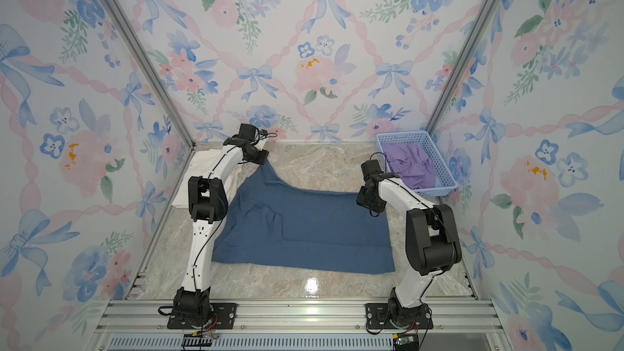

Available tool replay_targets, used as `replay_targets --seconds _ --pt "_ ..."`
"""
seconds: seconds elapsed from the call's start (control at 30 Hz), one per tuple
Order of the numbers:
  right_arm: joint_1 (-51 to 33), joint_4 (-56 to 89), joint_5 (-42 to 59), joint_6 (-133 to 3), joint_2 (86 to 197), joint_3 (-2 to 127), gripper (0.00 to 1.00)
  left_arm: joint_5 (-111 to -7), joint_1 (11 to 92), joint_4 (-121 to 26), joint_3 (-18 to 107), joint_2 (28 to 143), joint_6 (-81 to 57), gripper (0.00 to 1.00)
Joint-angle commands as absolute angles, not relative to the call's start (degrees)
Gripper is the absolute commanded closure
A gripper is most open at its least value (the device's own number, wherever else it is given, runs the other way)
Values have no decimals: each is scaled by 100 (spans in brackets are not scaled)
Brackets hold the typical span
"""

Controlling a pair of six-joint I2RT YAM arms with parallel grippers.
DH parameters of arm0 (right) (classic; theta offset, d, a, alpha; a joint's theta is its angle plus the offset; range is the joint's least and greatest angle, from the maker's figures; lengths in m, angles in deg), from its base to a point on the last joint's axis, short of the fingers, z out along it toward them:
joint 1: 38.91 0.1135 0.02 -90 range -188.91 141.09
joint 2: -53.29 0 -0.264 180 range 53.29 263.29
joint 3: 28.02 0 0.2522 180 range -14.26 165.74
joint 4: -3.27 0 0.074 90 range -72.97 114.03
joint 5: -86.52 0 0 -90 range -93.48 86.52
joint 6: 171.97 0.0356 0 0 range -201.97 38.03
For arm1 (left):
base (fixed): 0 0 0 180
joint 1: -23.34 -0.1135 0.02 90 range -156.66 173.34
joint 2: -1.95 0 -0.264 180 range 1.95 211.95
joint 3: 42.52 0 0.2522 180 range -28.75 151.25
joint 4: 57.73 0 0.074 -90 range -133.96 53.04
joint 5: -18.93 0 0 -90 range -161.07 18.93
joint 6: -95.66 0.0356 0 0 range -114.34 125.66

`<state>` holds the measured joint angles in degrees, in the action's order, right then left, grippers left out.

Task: Fold and stack t-shirts
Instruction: Fold the T-shirt.

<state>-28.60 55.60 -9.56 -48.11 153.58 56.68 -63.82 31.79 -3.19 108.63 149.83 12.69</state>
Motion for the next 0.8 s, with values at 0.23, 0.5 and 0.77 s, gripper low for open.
replay_targets --seconds 0.23,0.5,0.77 --pt "-3270 5900 -947 -5057 16480 6809 51 -6133 3125 -259 10579 14463 1203 100" --pt "-3482 5957 -1039 -5053 17005 7401 52 -6079 3125 -282 10297 14263 1231 100" --pt "-3732 6160 -1218 -5104 17191 7769 52 -6017 3125 -313 10141 14132 1226 100"
